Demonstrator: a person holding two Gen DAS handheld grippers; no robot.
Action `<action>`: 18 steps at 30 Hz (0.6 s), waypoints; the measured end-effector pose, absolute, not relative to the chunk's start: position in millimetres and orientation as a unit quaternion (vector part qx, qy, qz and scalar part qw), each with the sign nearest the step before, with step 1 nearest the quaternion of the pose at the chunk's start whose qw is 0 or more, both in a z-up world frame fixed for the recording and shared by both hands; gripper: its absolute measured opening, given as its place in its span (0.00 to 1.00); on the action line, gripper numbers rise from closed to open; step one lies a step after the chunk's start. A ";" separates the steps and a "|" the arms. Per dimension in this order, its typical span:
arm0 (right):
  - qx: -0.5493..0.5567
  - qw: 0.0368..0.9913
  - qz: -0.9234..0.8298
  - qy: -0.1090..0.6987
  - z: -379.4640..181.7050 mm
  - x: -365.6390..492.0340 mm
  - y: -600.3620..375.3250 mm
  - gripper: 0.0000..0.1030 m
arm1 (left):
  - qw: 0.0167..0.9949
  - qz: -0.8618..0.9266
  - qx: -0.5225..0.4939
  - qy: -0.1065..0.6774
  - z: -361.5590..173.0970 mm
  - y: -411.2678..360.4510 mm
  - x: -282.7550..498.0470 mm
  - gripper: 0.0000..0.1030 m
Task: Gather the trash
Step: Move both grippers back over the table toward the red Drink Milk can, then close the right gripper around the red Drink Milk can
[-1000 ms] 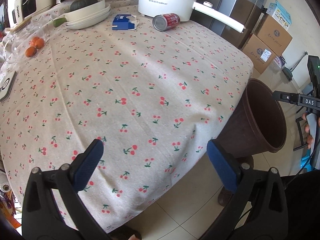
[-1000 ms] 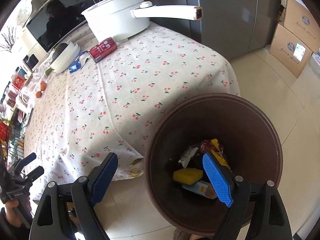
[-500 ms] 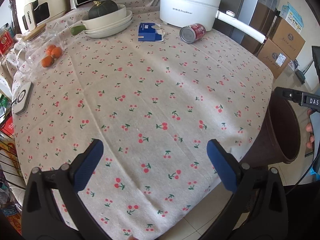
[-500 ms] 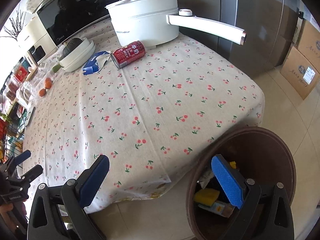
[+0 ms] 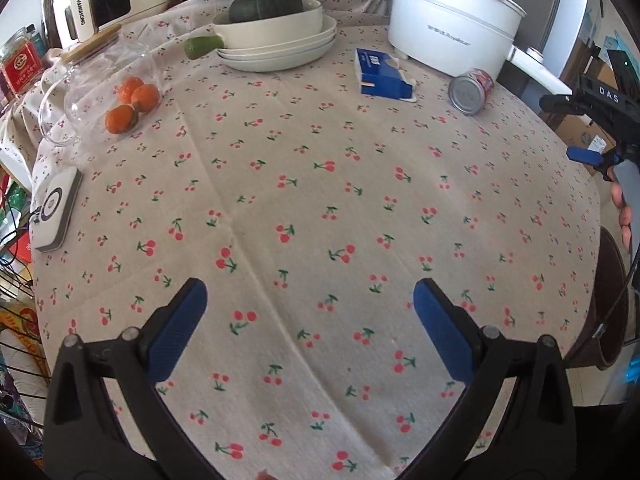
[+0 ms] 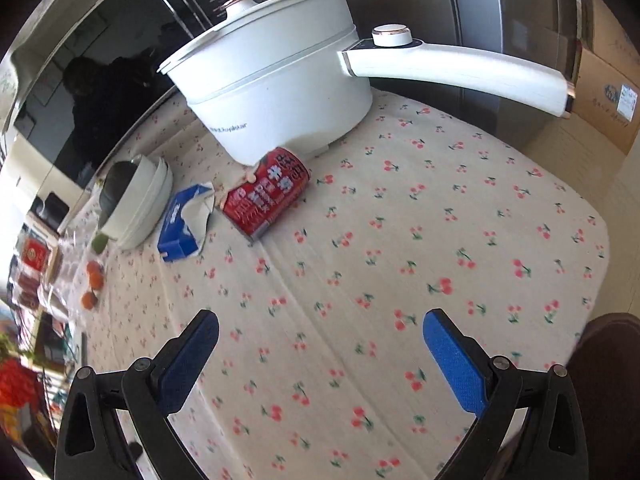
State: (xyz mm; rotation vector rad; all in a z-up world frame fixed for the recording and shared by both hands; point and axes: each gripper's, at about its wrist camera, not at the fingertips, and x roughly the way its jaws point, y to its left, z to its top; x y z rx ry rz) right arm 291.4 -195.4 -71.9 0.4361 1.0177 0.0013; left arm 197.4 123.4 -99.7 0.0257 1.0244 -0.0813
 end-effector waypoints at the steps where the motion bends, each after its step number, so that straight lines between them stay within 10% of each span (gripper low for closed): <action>1: 0.213 0.852 -0.001 0.478 -73.0 301.1 -192.2 1.00 | 0.873 -0.036 0.015 0.487 -101.5 124.8 199.8 1.00; 18: 0.237 0.852 -0.002 0.467 -106.1 405.0 -156.2 0.92 | 0.879 -0.004 0.002 0.477 -116.7 135.3 237.0 1.00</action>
